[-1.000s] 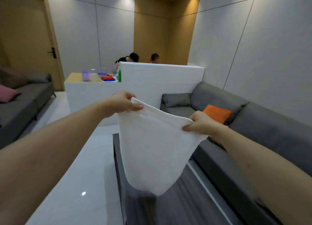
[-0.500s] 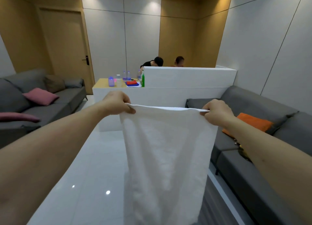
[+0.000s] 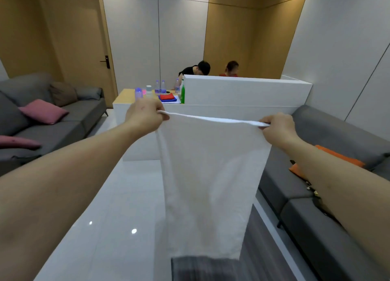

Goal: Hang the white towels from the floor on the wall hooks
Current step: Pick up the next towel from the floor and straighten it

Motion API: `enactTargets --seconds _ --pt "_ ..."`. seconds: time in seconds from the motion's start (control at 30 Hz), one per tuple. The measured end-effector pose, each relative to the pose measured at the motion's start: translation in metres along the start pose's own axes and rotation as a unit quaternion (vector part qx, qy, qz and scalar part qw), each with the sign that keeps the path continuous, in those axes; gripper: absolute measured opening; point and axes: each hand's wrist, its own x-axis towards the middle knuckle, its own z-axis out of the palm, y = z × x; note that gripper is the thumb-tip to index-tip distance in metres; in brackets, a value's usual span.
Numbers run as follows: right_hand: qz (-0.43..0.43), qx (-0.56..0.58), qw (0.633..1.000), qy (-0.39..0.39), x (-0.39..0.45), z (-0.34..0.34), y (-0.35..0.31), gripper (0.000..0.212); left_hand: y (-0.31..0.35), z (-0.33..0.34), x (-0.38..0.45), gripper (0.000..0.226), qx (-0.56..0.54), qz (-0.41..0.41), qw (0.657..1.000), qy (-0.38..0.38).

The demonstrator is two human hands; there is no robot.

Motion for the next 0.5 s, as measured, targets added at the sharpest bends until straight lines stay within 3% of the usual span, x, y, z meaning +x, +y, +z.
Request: enactTargets --seconds 0.17,0.27,0.4,0.5 --pt "-0.015 0.078 0.996 0.044 0.003 -0.012 0.007 0.024 0.017 -0.011 -0.001 0.014 -0.010 -0.001 0.999 0.048" --pt "-0.037 0.090 0.995 0.024 -0.015 -0.013 0.023 0.029 0.027 -0.009 -0.028 0.017 0.007 -0.014 0.998 0.062" --pt "-0.067 0.063 0.996 -0.004 -0.064 -0.001 0.067 0.033 0.040 0.012 -0.097 0.009 0.002 -0.054 0.998 0.021" --pt "-0.063 0.057 0.993 -0.082 -0.111 0.021 0.106 0.032 0.045 0.040 -0.161 0.005 0.019 -0.099 0.994 -0.033"
